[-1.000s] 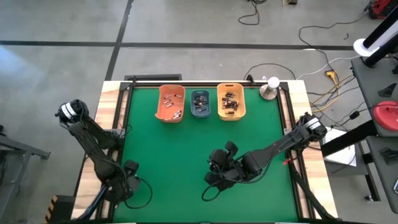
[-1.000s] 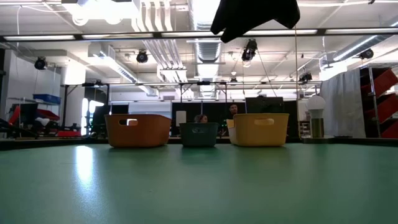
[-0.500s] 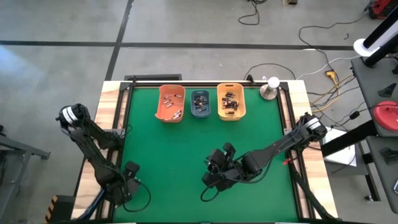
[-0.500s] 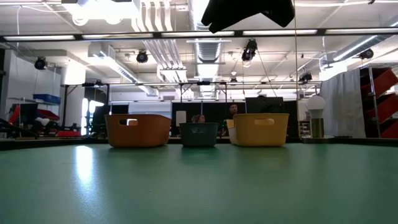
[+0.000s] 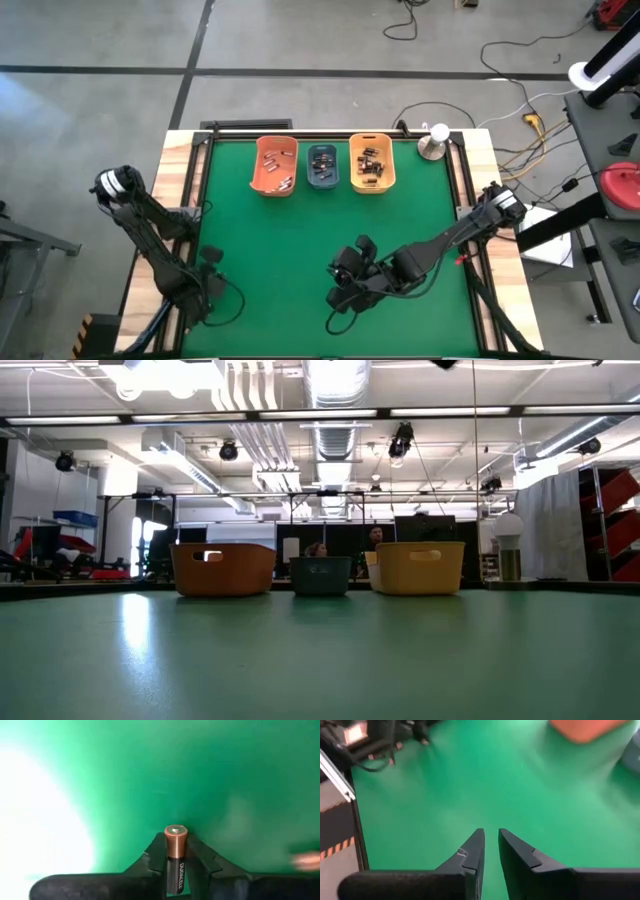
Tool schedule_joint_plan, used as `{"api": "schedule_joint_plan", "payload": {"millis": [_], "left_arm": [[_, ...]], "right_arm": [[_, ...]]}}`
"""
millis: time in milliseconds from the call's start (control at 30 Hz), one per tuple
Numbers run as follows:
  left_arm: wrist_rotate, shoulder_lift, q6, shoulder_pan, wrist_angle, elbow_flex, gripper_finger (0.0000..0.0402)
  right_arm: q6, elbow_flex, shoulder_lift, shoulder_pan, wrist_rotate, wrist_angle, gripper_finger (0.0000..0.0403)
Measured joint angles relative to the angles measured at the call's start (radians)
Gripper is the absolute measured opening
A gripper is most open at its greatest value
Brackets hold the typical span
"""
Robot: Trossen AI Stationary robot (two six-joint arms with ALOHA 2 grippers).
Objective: Sort batteries
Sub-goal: Put the large black battery into the yellow bin
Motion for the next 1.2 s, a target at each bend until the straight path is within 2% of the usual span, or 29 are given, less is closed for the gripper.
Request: {"api": "schedule_joint_plan", "payload": {"millis": [133, 333, 400, 500, 600, 733, 867, 1067, 1200], "left_arm": [[-0.066, -0.088, -0.018, 0.044, -0.087, 0.020, 0.0021], [-0.202, -0.262, -0.051, 0.169, -0.112, 0.072, 0.0021], [-0.268, -0.322, -0.069, 0.218, -0.110, 0.094, 0.0021], [-0.349, -0.410, -0.087, 0.293, -0.097, 0.128, 0.0023], [-0.407, -0.493, -0.082, 0.360, -0.015, 0.162, 0.0028], [-0.462, -0.580, -0.046, 0.430, 0.197, 0.178, 0.0029], [-0.506, -0.631, 0.025, 0.472, 0.440, 0.177, 0.0029], [-0.526, -0.641, 0.168, 0.503, 0.789, 0.174, 0.0030], [-0.525, -0.628, 0.247, 0.503, 0.941, 0.174, 0.0030]], "right_arm": [[-0.131, 0.078, -0.001, 0.001, 0.043, -0.037, 0.0051], [-0.255, 0.292, -0.010, -0.015, 0.052, -0.268, 0.0075], [-0.281, 0.378, -0.015, -0.014, 0.113, -0.300, 0.0085], [-0.403, 0.481, -0.021, -0.006, 0.191, -0.285, 0.0101], [-0.505, 0.518, -0.021, -0.011, 0.198, -0.264, 0.0117], [-0.490, 0.489, -0.018, -0.051, 0.168, -0.238, 0.0144], [-0.474, 0.406, -0.001, -0.092, 0.163, -0.099, 0.0174], [-0.511, 0.292, 0.064, -0.137, 0.036, 0.345, 0.0204], [-0.519, 0.254, 0.082, -0.154, 0.027, 0.514, 0.0207]]}}
